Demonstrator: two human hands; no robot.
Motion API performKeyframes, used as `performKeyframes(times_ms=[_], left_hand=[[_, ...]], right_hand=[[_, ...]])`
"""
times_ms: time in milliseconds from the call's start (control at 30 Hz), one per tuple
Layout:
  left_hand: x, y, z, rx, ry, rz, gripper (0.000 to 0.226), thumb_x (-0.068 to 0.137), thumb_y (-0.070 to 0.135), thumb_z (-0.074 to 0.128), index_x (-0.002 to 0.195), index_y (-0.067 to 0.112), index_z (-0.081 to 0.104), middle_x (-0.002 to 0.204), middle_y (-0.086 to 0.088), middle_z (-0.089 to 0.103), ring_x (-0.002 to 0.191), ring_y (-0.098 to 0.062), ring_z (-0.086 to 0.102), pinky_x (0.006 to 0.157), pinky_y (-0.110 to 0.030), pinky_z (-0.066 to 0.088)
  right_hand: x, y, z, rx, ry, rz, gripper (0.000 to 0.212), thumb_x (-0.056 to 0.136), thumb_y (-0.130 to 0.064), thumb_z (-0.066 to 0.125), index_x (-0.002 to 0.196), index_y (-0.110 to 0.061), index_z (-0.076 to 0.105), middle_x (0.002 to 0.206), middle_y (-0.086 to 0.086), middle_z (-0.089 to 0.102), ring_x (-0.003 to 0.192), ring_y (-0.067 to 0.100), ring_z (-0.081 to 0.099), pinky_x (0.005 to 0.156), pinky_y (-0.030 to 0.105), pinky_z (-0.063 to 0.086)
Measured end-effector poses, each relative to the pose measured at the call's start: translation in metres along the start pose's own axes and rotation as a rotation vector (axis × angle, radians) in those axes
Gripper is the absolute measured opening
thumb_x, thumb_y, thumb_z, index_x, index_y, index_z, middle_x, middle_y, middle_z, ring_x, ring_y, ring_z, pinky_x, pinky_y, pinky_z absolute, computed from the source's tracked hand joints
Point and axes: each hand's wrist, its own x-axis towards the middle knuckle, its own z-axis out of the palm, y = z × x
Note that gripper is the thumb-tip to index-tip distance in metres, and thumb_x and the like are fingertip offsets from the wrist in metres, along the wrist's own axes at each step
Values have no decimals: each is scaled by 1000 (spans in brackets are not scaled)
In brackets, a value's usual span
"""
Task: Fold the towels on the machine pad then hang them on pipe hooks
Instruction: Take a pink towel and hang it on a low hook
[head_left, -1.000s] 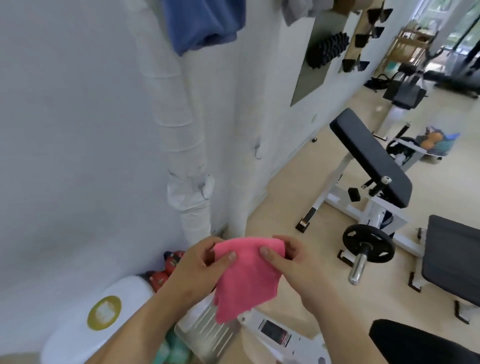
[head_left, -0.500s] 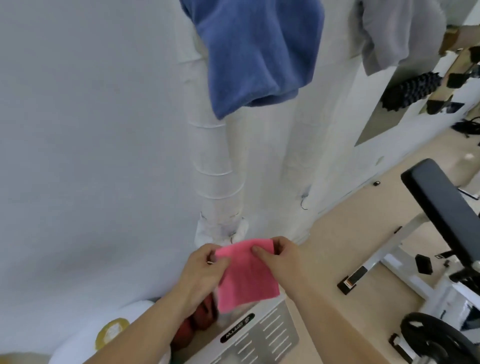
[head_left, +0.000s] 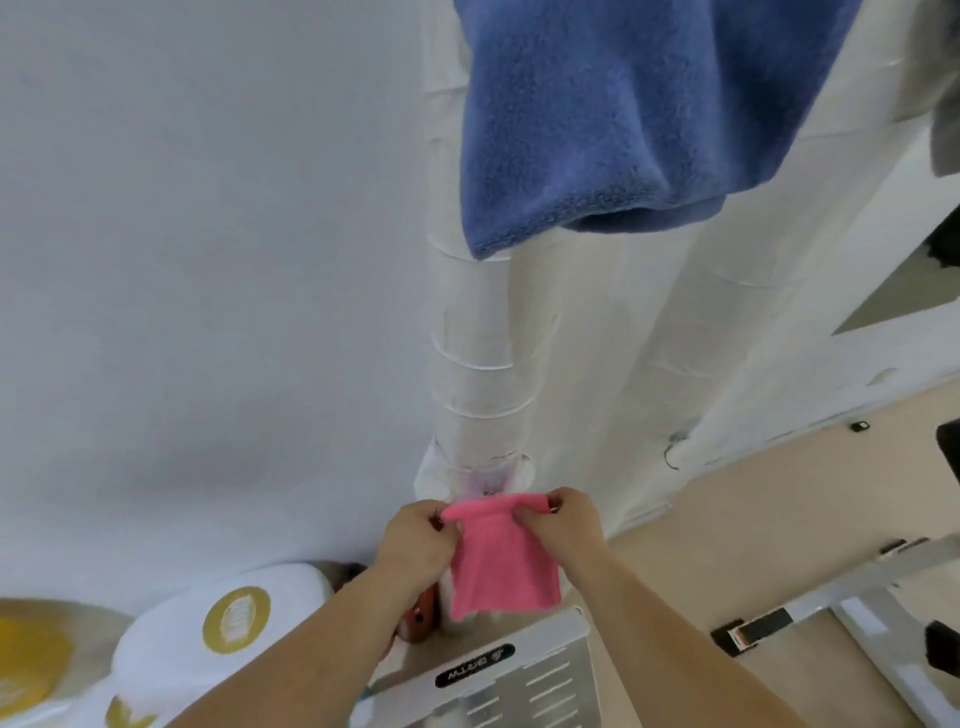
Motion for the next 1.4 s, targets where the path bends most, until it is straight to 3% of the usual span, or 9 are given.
performKeyframes(times_ms=[233,367,500,733,900,1067,1133,1233,1400], left_hand=[[6,-7,20,-65,16,-116,17,98,25,60,95,22,76,85,-1,73,82,-21,67,74,-28,51],[7,-7,24,-22,54,-123,15,95,24,62,97,23,77,84,1,71,82,-21,65,73,-24,48],[4,-9,19,-5,131,-145,5,87,27,67,88,22,65,81,4,67,84,-23,67,70,-29,51],[-9,-16,27,310,112,589,10,89,17,61,91,19,70,98,0,65,89,-21,61,78,-37,53],[-17,-19,35,421,47,564,32,99,11,57,128,16,69,132,-6,65,120,-20,60,101,-24,42],[-14,-16,39,-525,-287,250,25,100,9,60,119,-3,70,108,-21,60,92,-20,62,95,-29,46],[-7,-17,39,-429,-255,199,48,99,15,64,141,-7,54,107,-18,61,92,-20,62,88,-25,50],[-24,-20,29,362,-202,521,52,104,17,55,154,7,43,131,-14,63,116,-26,62,97,-21,46],[-19,-20,27,367,-222,435,49,103,19,45,151,25,42,143,-3,55,128,-24,52,105,-29,43]], right_hand=[[0,0,5,-378,122,-174,25,88,-39,66,106,-25,57,105,-4,52,94,22,60,72,33,46],[-3,-9,8,-453,-113,-433,24,94,-21,54,108,-24,73,107,0,66,98,24,65,84,35,54],[-6,-10,2,-530,-261,-405,35,87,-45,52,111,-27,71,97,-6,56,91,22,62,79,34,53],[-6,-12,12,-568,-208,-369,39,87,-51,66,112,-21,70,103,0,49,101,25,60,81,33,48],[-3,-2,14,-487,-259,-357,26,93,-46,60,84,-25,71,93,-2,55,88,20,59,82,35,52],[-10,12,16,-292,-281,-341,19,98,-41,61,103,-26,72,92,-4,74,86,16,69,83,37,56],[-13,14,15,-215,-274,-311,22,98,-36,63,118,-29,63,100,-5,76,90,14,70,79,30,53],[-15,18,14,-154,-321,-320,32,98,-28,62,126,-40,55,97,-7,77,88,10,72,76,27,54],[-15,13,12,-223,-318,-331,33,98,-26,62,129,-36,59,107,-6,75,94,12,69,84,28,52]])
